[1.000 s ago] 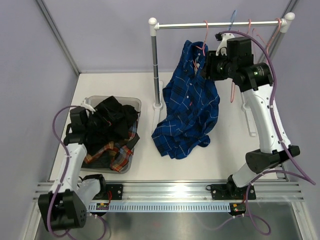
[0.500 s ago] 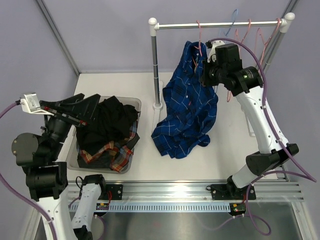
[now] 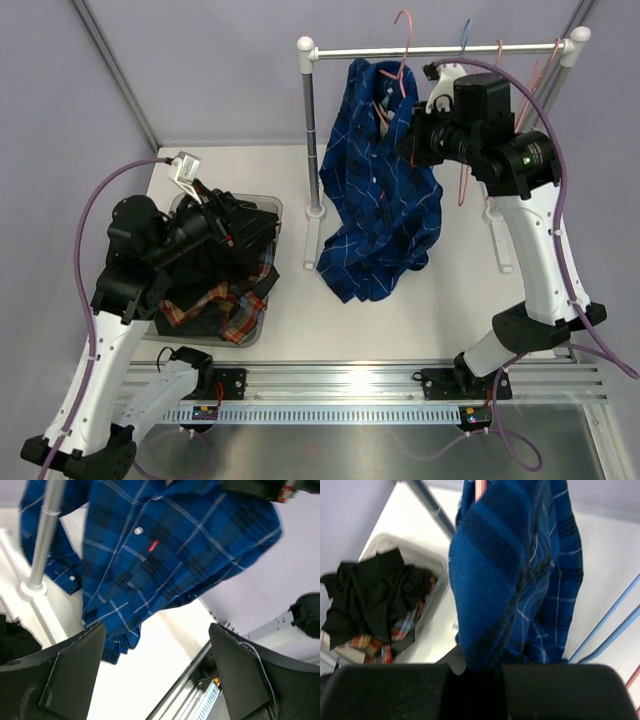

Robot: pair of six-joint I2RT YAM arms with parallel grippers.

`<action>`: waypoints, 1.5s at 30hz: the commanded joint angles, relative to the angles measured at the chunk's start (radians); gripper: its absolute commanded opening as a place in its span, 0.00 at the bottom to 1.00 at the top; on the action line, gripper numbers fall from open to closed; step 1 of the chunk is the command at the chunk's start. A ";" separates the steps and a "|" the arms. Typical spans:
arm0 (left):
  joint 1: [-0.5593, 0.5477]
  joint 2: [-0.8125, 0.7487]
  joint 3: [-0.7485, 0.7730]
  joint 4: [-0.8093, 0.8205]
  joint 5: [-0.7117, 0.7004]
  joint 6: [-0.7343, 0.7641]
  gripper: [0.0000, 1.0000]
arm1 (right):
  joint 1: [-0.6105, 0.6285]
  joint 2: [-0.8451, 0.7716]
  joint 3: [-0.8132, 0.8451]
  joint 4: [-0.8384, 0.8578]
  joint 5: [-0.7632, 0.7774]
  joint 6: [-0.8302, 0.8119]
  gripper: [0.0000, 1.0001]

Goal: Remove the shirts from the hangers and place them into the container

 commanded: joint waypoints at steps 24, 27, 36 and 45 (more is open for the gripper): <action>-0.647 0.529 0.594 0.003 -0.417 0.264 0.69 | 0.235 -0.624 -0.861 0.189 -0.256 0.142 0.00; -0.667 0.567 0.661 -0.027 -0.431 0.279 0.68 | 0.241 -0.635 -0.886 0.198 -0.261 0.145 0.00; -0.692 0.639 0.694 -0.030 -0.435 0.273 0.62 | 0.254 -0.657 -0.886 0.198 -0.273 0.156 0.00; -0.693 0.691 0.730 -0.042 -0.449 0.282 0.50 | 0.275 -0.669 -0.858 0.195 -0.307 0.168 0.00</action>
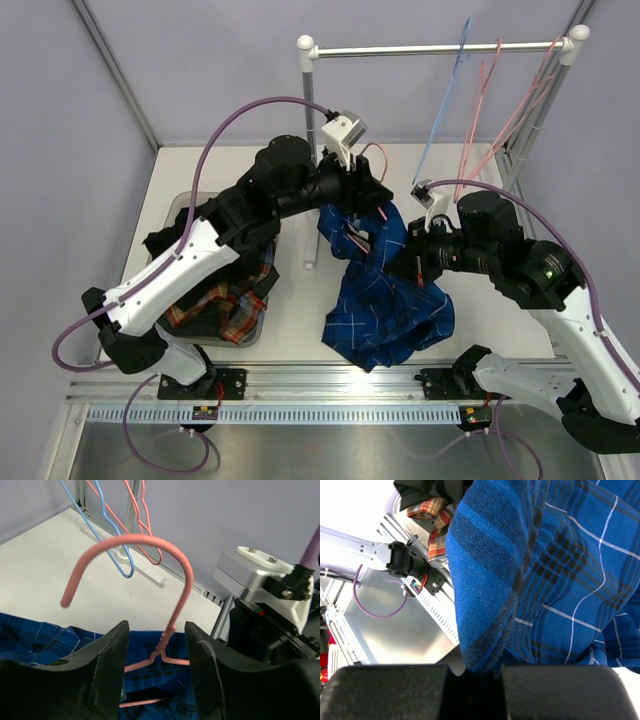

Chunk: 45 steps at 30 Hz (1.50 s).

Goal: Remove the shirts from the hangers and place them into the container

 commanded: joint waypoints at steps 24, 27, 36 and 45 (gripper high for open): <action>-0.006 -0.187 -0.051 -0.053 -0.170 0.006 0.00 | 0.027 0.110 0.456 -0.009 0.649 -0.037 0.00; -0.006 -0.230 -0.089 -0.057 -0.173 0.006 0.00 | -0.031 0.260 0.644 -0.018 0.654 -0.066 0.00; -0.008 -0.365 -0.188 -0.078 -0.201 0.009 0.00 | -0.493 0.593 1.056 0.003 0.107 0.083 0.00; -0.008 -0.445 -0.281 -0.067 -0.215 0.020 0.00 | -0.691 0.605 0.866 0.283 -0.254 0.277 0.00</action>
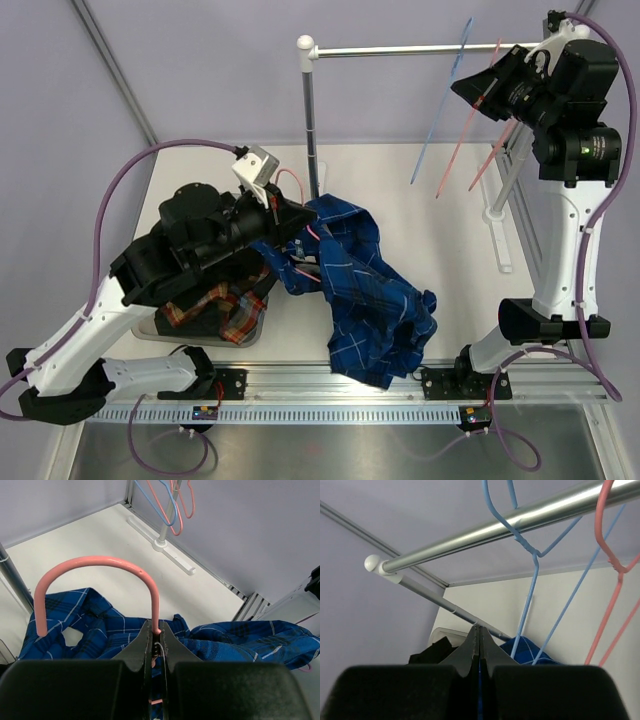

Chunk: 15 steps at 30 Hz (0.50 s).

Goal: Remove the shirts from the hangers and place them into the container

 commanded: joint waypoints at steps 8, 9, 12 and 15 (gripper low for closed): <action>0.001 -0.021 -0.051 0.106 0.007 -0.001 0.00 | -0.074 0.032 -0.016 0.250 -0.300 0.154 0.00; -0.001 -0.025 -0.058 0.106 0.007 -0.001 0.00 | -0.080 0.047 0.004 0.247 -0.301 0.155 0.00; -0.001 -0.029 -0.072 0.104 0.007 0.006 0.00 | -0.091 0.099 0.072 0.254 -0.322 0.175 0.00; 0.001 -0.032 -0.075 0.095 0.000 0.013 0.00 | -0.097 0.139 0.100 0.296 -0.337 0.208 0.00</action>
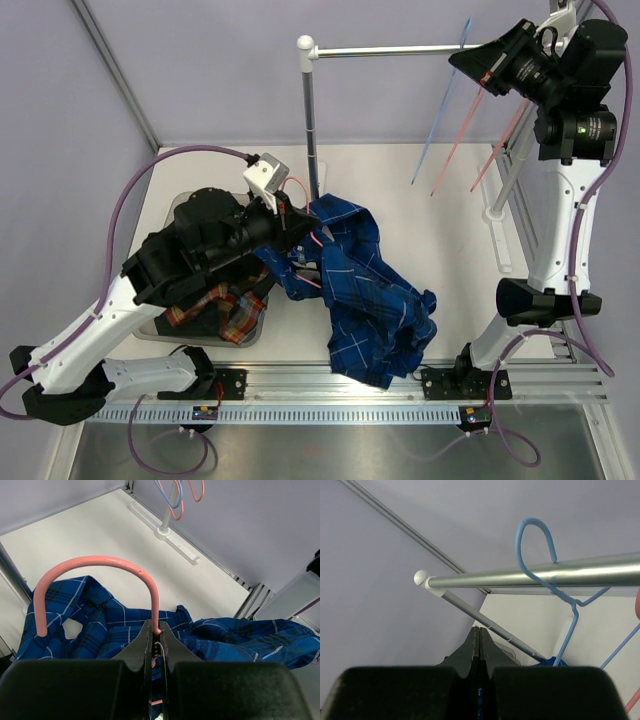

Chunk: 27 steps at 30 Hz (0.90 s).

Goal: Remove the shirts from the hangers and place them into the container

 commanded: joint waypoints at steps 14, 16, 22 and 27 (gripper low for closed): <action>-0.001 -0.029 -0.019 0.055 -0.004 0.024 0.00 | -0.015 0.163 0.174 0.140 -0.065 0.070 0.00; -0.001 -0.026 -0.021 0.055 -0.001 0.023 0.00 | -0.017 0.180 0.207 0.129 -0.068 0.062 0.00; 0.001 -0.013 -0.028 0.059 0.005 0.015 0.00 | -0.029 0.220 0.240 0.160 -0.094 0.094 0.00; -0.001 -0.017 -0.038 0.058 0.005 0.011 0.00 | -0.044 0.238 0.243 0.212 -0.095 0.132 0.00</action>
